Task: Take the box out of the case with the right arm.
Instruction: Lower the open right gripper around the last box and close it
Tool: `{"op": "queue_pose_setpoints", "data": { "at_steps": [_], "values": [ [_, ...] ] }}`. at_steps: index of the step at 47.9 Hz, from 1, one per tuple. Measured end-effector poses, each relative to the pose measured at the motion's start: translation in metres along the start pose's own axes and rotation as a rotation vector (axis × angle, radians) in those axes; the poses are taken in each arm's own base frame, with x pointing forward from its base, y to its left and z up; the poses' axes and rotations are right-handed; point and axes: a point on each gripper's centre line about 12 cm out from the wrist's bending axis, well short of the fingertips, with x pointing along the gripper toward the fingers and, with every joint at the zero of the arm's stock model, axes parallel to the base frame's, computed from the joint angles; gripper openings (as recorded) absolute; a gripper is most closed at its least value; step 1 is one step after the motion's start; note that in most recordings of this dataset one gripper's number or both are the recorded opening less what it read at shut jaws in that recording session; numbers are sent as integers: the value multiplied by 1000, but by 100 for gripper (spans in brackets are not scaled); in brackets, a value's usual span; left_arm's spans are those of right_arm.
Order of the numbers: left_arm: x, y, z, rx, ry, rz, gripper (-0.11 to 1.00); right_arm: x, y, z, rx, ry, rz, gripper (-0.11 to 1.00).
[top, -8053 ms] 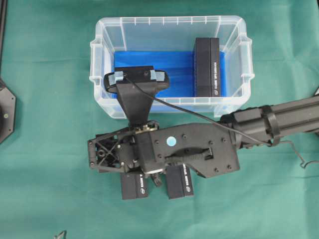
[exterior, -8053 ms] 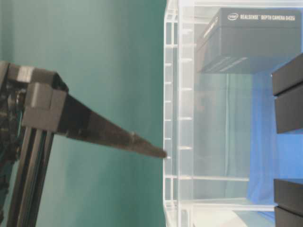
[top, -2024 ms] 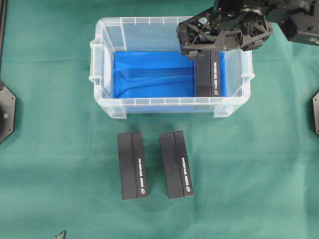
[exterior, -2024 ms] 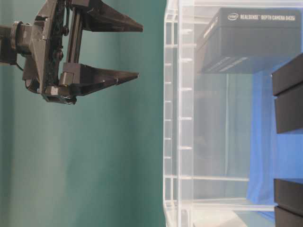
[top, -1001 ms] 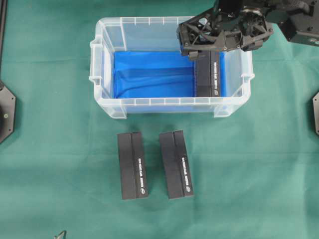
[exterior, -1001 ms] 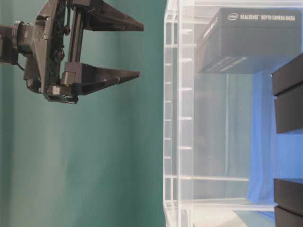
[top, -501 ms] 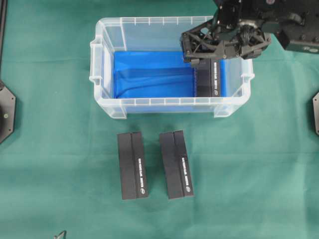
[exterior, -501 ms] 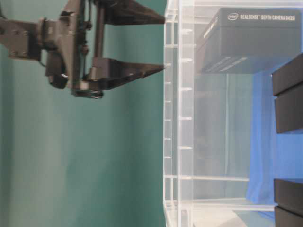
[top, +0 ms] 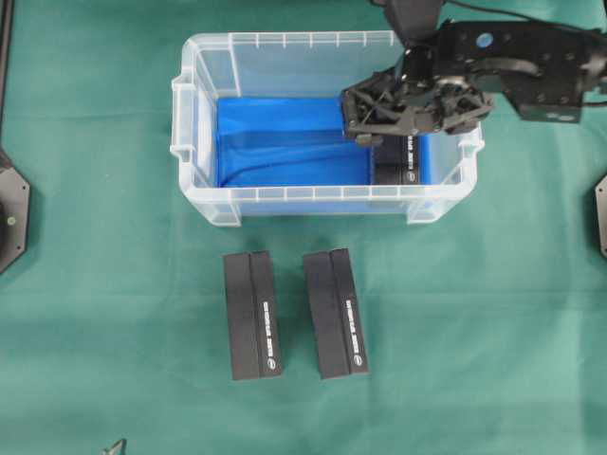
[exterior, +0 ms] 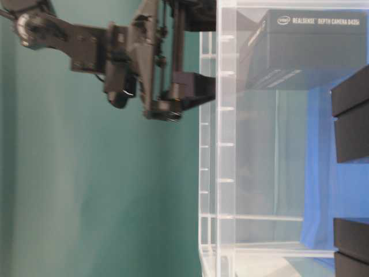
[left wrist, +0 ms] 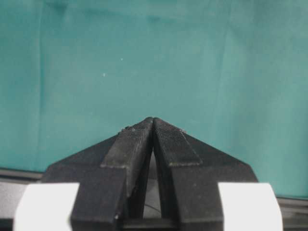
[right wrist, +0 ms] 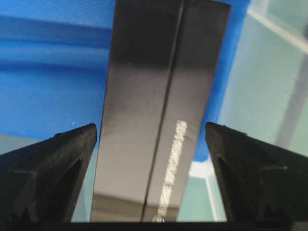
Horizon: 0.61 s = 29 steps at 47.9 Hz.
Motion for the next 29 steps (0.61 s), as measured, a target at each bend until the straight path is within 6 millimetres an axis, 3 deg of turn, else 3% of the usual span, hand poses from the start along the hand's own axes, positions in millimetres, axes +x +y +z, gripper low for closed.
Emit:
{"op": "queue_pose_setpoints", "data": {
  "at_steps": [7,29],
  "values": [
    [0,0,0,-1,2,0,2,12,3,-1,2,8,-10,90],
    [0,0,0,-1,0,0,2,14,4,-1,8,18,-10,90]
  ]
}}
